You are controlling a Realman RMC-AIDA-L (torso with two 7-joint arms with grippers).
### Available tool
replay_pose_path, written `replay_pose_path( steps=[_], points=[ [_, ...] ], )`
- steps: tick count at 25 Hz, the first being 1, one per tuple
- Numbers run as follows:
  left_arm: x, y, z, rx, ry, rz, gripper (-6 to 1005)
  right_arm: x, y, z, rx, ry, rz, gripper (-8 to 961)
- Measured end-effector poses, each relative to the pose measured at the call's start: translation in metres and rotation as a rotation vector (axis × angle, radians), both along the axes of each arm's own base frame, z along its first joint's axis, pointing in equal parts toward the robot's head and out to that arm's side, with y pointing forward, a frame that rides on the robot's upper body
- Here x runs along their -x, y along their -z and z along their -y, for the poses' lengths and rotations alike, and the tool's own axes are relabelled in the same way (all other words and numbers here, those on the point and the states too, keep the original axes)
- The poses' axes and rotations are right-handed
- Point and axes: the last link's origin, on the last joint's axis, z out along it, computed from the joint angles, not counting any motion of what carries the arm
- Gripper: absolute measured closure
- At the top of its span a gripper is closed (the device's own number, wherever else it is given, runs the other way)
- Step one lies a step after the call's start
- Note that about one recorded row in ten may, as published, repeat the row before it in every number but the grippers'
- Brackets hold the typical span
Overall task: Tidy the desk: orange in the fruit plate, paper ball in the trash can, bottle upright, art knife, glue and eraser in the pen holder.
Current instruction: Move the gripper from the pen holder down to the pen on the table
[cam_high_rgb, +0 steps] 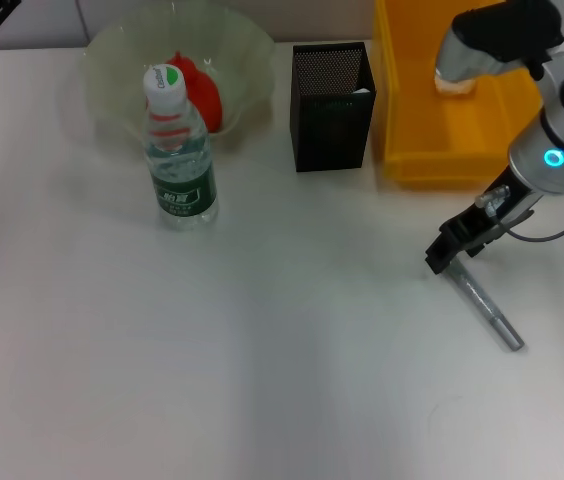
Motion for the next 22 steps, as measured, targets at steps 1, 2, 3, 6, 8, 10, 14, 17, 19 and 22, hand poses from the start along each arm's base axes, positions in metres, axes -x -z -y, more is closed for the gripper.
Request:
replay_pose_path(
  steps=[1, 2, 3, 6, 8, 10, 14, 17, 19, 22],
  points=[
    [0.0004, 0.0000, 0.0003, 0.000, -0.001, 0.000, 214, 0.0000, 0.0014, -0.0003, 0.002, -0.002, 0.004, 408],
    [0.0008, 0.0000, 0.0007, 0.000, -0.002, -0.001, 214, -0.0001, 0.0024, -0.0004, 0.004, -0.004, 0.008, 409],
    [0.0012, -0.0001, 0.0009, -0.001, -0.003, -0.001, 214, 0.0004, 0.0034, -0.0007, 0.005, -0.006, 0.011, 409],
    [0.0018, -0.0005, 0.0013, -0.001, -0.004, -0.003, 214, 0.0013, 0.0043, -0.0010, 0.006, -0.007, 0.015, 425],
    [0.0022, -0.0006, 0.0018, -0.001, -0.004, -0.003, 214, 0.0016, 0.0045, -0.0010, 0.007, -0.008, 0.015, 452],
    [0.0032, -0.0006, 0.0027, -0.001, -0.007, -0.003, 214, 0.0015, 0.0046, -0.0008, 0.008, -0.007, 0.016, 480],
    [0.0043, -0.0006, 0.0041, -0.001, -0.008, -0.003, 214, 0.0011, 0.0048, -0.0002, 0.011, -0.004, 0.017, 549],
    [0.0047, -0.0007, 0.0057, -0.001, -0.005, -0.001, 214, 0.0003, 0.0052, 0.0003, 0.013, -0.001, 0.018, 632],
    [0.0050, -0.0007, 0.0062, -0.001, -0.005, -0.001, 214, -0.0004, 0.0056, 0.0005, 0.013, 0.001, 0.018, 687],
    [0.0051, -0.0003, 0.0076, 0.000, -0.001, 0.001, 214, -0.0008, 0.0058, 0.0006, 0.013, 0.002, 0.018, 748]
  ],
)
